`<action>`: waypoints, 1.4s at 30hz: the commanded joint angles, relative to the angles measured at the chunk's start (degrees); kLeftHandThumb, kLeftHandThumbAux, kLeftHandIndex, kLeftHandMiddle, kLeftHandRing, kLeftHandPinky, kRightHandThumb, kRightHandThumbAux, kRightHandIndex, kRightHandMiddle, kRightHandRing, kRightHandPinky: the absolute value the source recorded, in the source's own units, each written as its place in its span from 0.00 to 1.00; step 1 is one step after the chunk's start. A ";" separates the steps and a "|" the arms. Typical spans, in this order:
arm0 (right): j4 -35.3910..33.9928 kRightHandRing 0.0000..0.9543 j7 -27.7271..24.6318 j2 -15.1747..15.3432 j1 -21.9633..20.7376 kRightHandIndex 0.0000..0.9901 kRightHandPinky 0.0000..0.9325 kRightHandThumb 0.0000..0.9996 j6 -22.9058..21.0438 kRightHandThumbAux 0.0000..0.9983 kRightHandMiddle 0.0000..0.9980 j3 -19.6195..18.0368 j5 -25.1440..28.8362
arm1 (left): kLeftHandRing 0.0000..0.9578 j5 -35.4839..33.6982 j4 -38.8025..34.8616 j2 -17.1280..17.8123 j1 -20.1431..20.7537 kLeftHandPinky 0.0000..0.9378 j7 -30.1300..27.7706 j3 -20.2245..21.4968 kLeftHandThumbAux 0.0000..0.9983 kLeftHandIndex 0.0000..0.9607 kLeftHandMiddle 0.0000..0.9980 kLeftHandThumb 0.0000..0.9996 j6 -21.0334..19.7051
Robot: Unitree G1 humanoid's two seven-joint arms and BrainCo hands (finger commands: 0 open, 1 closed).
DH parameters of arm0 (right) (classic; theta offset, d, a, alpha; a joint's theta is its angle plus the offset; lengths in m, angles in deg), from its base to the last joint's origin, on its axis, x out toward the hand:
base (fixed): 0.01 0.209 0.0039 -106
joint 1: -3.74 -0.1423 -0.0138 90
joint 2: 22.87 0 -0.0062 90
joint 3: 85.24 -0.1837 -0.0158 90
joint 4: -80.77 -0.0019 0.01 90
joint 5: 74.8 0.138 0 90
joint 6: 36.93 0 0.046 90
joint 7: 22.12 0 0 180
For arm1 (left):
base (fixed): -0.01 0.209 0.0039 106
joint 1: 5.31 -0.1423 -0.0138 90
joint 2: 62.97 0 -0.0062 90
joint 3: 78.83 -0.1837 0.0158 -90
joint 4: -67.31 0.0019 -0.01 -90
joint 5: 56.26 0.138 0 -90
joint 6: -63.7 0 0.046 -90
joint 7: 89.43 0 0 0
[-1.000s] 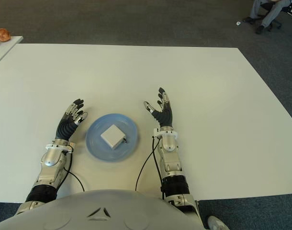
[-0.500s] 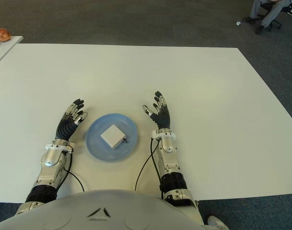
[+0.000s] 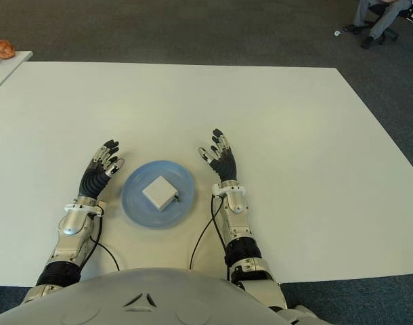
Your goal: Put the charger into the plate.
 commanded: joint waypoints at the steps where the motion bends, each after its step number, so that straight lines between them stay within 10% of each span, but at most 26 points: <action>1: 4.20 0.03 0.63 0.57 0.20 0.07 0.04 0.00 -1.62 0.76 0.08 0.08 -1.59 | 0.10 0.26 3.87 -0.49 -2.63 0.11 -0.13 -0.42 0.56 0.09 0.11 0.00 -3.65; 42: 15.54 0.10 6.70 4.17 -5.24 0.10 0.08 0.08 2.23 0.63 0.14 1.46 -8.80 | 0.07 0.14 6.08 -3.72 0.07 0.08 4.09 1.52 0.57 0.04 0.08 0.00 -6.77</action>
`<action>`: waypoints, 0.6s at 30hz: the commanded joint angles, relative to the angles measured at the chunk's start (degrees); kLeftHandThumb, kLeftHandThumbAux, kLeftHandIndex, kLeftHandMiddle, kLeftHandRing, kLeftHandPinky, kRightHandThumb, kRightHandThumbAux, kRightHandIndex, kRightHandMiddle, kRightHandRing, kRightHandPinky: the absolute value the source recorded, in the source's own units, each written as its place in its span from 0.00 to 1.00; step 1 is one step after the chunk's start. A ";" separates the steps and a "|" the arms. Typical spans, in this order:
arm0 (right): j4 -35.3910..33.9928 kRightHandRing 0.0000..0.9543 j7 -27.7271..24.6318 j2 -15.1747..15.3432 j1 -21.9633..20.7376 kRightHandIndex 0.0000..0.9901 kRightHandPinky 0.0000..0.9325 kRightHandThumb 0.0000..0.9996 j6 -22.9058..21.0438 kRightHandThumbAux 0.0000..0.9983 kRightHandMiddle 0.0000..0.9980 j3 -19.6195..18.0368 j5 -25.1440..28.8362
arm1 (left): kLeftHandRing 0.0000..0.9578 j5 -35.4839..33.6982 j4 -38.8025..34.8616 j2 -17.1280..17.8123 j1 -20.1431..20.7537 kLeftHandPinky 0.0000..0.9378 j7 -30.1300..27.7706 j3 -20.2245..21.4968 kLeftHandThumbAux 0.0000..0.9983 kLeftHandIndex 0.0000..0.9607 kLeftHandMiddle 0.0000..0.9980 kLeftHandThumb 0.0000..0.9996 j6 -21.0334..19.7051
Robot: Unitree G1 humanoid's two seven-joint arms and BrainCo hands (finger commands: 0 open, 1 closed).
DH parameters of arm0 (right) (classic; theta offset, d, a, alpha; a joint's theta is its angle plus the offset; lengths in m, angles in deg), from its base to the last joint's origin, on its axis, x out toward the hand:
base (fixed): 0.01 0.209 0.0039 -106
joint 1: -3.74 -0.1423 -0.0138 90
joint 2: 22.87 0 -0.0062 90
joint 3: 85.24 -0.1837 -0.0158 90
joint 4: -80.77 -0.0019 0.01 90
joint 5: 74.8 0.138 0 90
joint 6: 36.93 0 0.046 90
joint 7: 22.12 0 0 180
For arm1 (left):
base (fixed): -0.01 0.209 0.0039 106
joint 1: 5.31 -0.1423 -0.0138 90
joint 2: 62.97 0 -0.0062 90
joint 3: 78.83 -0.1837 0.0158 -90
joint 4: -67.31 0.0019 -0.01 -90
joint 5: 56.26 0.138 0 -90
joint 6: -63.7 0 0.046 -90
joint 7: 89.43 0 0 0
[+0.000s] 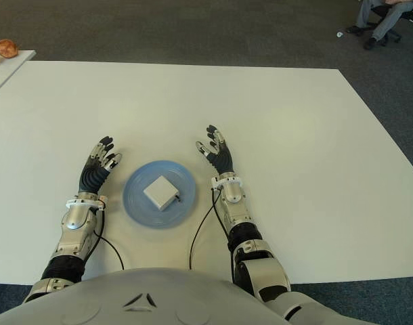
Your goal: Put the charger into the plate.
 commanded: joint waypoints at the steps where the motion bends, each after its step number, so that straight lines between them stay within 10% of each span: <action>1: 3.84 0.10 0.49 0.69 2.36 0.10 0.08 0.08 -1.28 0.63 0.14 -0.02 -0.77 | 0.07 0.17 4.70 -1.63 -2.41 0.08 1.00 -0.48 0.57 0.04 0.08 0.00 -3.98; 18: 4.60 0.11 -2.58 -0.20 2.20 0.11 0.10 0.10 -0.96 0.63 0.15 -1.84 2.75 | 0.07 -1.23 5.11 -2.15 -0.99 0.09 1.45 0.16 0.58 0.04 0.07 0.00 -6.54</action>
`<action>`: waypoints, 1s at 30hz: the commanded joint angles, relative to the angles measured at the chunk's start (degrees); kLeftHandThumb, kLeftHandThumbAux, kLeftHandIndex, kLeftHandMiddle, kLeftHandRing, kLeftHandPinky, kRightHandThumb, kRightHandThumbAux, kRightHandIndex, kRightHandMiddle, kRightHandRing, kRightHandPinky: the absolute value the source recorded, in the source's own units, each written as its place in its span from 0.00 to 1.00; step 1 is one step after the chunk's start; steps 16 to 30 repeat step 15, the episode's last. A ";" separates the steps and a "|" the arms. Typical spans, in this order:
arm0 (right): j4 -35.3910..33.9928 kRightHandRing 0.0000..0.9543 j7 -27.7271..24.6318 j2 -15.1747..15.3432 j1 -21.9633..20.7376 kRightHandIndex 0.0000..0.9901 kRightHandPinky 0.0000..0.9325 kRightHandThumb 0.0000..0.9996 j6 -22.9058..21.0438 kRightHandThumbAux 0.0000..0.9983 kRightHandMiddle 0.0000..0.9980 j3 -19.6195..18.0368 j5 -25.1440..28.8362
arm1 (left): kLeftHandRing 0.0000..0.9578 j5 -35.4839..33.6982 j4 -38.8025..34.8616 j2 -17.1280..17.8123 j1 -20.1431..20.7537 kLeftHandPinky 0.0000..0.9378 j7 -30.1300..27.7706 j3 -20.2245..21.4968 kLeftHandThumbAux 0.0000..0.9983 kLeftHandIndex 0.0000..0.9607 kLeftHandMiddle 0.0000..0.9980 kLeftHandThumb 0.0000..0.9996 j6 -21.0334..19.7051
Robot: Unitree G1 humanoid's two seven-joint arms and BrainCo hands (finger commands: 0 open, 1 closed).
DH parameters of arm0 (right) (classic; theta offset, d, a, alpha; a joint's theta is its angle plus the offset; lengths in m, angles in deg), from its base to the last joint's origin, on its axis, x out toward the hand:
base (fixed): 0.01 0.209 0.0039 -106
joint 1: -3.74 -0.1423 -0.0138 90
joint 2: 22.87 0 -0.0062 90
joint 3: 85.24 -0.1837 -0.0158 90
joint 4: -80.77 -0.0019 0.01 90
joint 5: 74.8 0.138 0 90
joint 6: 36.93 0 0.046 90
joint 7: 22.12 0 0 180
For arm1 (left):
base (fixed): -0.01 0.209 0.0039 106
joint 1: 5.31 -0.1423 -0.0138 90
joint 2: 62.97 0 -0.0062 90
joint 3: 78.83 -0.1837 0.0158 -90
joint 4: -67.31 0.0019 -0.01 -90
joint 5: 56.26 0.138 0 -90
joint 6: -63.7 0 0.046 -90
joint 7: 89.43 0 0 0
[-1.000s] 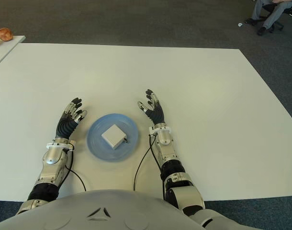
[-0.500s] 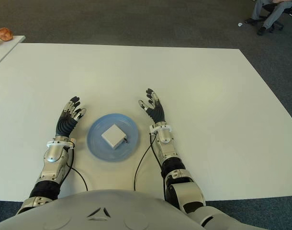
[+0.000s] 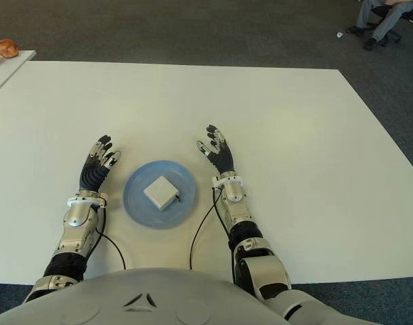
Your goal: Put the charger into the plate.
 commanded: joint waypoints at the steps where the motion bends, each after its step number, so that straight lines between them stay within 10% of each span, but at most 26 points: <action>1: 2.89 0.11 -1.26 -0.40 2.97 0.11 0.10 0.10 -2.17 0.63 0.15 -1.05 1.64 | 0.07 -0.75 4.66 -1.50 -2.10 0.09 -0.15 -0.21 0.58 0.04 0.07 0.00 -4.96; 30: 0.14 0.12 -0.14 -2.22 5.39 0.10 0.16 0.06 -1.56 0.63 0.15 -2.51 2.52 | 0.08 -0.23 6.43 -0.36 -0.80 0.10 -0.82 -0.82 0.57 0.06 0.08 0.00 -4.74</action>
